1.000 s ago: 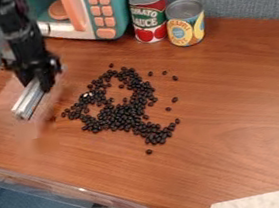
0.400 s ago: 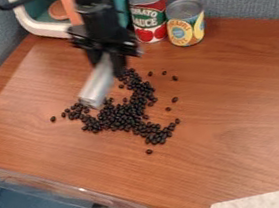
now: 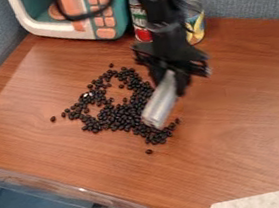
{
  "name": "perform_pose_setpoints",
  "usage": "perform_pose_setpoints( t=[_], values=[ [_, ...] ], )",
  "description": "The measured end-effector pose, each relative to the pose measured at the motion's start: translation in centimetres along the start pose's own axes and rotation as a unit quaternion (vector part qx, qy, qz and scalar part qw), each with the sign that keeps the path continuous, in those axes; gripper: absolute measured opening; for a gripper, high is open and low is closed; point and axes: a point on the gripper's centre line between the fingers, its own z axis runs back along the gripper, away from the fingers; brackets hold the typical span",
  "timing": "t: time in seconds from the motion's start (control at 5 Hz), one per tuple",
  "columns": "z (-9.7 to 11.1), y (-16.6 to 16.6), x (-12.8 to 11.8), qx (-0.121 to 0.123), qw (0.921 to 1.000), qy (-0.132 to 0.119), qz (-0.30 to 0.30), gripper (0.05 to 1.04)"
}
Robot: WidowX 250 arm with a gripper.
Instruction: Sweep into pile
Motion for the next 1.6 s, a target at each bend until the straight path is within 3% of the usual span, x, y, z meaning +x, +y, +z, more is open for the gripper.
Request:
perform_pose_setpoints(
  t=[0.4, 0.6, 1.0, 1.6],
  values=[
    [-4.7, -1.8, -2.1, -0.012, 0.9990, 0.044, -0.005, 0.394],
    [-5.0, -1.6, -2.2, -0.007, 0.9994, 0.030, -0.014, 0.394],
    [-5.1, 2.1, -1.9, 0.013, 0.9999, -0.009, 0.001, 0.394],
    [-4.9, 6.8, -2.1, 0.034, 0.9989, -0.007, 0.031, 0.394]
  ],
)
